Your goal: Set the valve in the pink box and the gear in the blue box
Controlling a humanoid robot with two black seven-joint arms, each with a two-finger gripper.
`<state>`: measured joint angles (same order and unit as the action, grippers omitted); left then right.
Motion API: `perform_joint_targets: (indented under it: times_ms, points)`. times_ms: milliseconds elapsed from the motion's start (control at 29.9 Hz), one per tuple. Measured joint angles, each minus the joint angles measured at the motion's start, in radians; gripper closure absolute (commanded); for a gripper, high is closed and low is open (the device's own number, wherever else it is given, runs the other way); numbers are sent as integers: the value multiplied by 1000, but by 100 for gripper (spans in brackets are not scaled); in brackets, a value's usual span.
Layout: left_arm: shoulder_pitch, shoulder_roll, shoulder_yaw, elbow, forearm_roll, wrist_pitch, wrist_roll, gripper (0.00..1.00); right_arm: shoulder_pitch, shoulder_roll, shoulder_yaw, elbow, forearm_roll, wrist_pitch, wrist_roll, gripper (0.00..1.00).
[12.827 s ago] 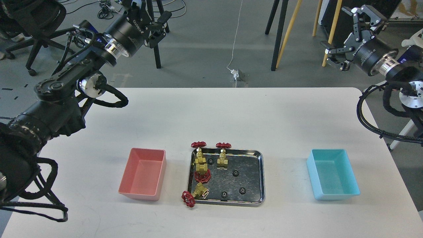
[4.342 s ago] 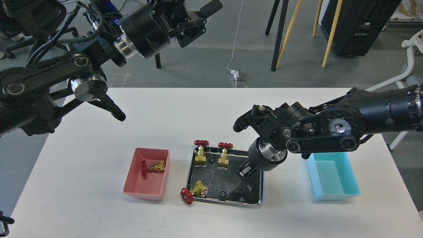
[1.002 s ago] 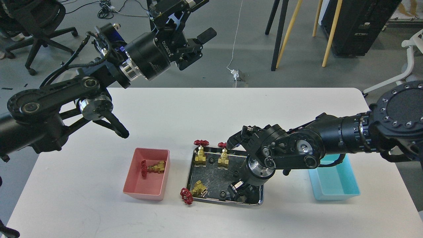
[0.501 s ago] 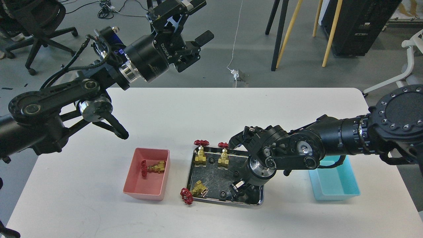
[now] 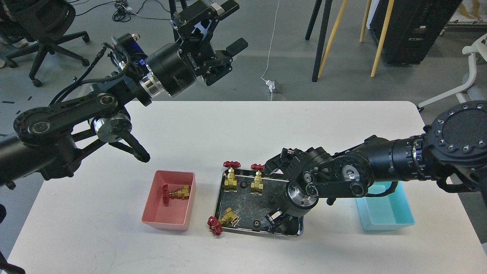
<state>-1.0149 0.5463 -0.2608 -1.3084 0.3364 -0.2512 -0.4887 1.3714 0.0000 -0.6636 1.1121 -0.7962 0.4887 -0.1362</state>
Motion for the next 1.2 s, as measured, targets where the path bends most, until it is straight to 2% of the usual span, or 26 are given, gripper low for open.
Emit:
perform_joint_targets:
  times_ms: [200,534,868,1203]
  points:
    - [1,-1,0,0,0,0,0,13,-7,0,1,0,0,0,0,72]
    - [4,-2,0,0,0,0,0,13,-21,0,1,-6,-1,0,0,82]
    - [3,-8,0,1,0,1,0,13,31,0,5,1,4,0,-1,85]
    - [3,-9,0,0,0,-2,0,13,172,0,32,45,43,0,-4,88]
